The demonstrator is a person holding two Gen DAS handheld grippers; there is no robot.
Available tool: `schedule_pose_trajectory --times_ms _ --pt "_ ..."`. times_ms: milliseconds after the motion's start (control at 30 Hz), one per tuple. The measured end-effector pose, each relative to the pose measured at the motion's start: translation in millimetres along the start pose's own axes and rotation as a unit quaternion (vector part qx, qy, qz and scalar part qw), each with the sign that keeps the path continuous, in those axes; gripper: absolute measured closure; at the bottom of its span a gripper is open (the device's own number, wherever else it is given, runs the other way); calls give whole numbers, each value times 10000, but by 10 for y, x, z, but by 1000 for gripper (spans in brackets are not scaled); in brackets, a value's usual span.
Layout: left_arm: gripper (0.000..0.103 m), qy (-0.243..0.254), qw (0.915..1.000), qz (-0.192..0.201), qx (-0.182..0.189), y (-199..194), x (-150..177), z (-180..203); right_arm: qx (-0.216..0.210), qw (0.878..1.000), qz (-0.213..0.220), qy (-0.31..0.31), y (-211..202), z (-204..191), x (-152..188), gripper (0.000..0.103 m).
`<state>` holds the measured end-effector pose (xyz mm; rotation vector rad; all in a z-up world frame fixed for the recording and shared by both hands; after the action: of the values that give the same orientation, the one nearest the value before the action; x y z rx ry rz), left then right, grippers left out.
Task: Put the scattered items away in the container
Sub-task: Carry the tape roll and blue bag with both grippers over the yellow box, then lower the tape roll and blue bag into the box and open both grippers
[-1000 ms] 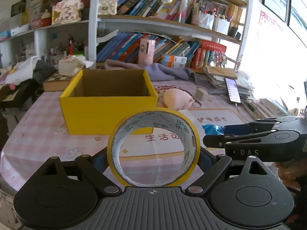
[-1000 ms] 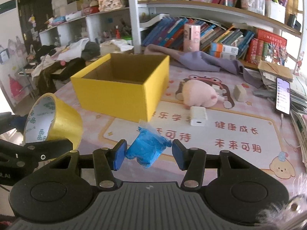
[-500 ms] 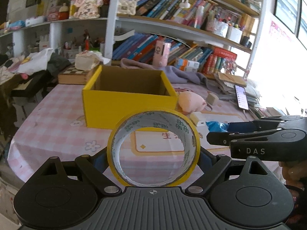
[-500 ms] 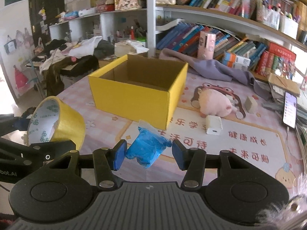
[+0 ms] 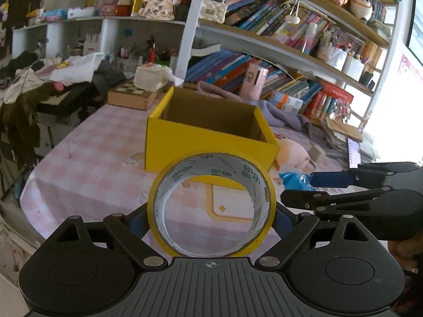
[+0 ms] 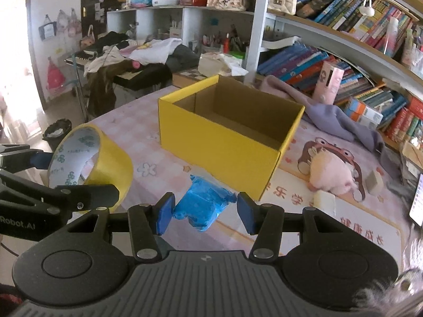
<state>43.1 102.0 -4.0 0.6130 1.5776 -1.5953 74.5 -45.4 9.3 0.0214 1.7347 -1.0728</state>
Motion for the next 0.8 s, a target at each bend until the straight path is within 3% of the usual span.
schedule_pose_trajectory --times_ms 500,700,800 --pt "11 505 9983 290 44 798 -818 215 30 9977 636 -211 477 736 -746 54" --pt "11 629 9973 366 60 1204 -1274 250 38 9962 722 -479 781 1104 -1095 54" --pt "11 925 9949 413 37 1409 -1456 325 41 9956 668 -661 970 1262 -1230 54"
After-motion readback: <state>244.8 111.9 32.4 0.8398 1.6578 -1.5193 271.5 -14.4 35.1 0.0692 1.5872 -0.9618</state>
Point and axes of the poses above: each gripper's, at about its wrist camera, not at the fingertips, and y roughly the way its jaws point, z to its right, x to its underside, the point moved 7 cm from there along y, roughly the way its jaws point, and after that the axes turned 11 degrees about -x, right-handed, at the moved point
